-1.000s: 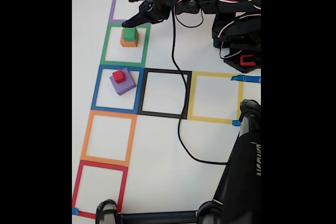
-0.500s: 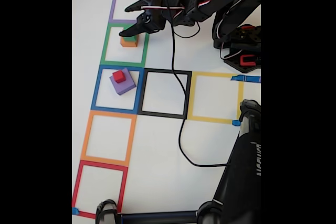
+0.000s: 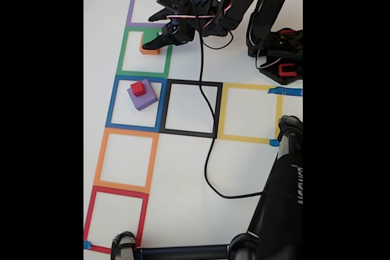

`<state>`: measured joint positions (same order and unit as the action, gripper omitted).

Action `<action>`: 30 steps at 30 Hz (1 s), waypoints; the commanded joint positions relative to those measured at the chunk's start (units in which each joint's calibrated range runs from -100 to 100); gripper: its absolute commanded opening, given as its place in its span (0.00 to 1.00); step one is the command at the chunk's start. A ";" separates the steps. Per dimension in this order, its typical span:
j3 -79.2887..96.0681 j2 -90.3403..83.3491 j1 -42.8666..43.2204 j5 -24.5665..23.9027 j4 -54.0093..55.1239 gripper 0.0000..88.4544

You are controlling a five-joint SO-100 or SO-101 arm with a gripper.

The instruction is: Tower of hanoi

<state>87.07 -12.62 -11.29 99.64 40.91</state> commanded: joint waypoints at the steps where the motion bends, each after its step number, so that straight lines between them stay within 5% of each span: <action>1: -0.53 1.52 0.75 0.36 3.06 0.31; 30: -3.07 10.32 2.09 0.36 8.64 0.30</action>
<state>85.66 -2.74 -10.01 99.64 48.09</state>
